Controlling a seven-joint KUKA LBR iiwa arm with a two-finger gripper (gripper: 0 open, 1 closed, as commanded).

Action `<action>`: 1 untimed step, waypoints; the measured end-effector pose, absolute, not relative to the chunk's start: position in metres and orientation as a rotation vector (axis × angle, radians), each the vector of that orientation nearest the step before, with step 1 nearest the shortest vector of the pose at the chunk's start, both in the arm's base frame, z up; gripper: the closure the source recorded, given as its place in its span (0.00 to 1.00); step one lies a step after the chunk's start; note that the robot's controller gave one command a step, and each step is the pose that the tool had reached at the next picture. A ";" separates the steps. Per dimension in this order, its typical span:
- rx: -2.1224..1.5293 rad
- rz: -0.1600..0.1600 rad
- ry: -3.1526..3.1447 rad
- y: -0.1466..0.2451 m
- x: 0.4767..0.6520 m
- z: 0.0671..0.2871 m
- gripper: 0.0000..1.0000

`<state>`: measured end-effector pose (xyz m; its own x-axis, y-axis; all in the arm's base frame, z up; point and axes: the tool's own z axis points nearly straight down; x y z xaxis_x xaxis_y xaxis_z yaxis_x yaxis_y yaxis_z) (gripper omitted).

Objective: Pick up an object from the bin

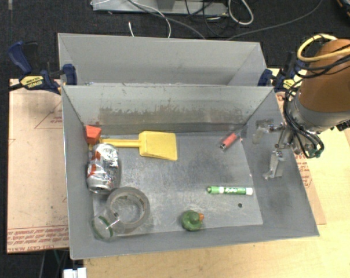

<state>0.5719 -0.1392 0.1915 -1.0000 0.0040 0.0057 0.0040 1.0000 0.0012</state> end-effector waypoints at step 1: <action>-0.001 0.000 -3.144 -0.138 0.573 0.197 0.00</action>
Offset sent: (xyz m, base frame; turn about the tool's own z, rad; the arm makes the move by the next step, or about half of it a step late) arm -0.0060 0.0450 -0.1215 0.0122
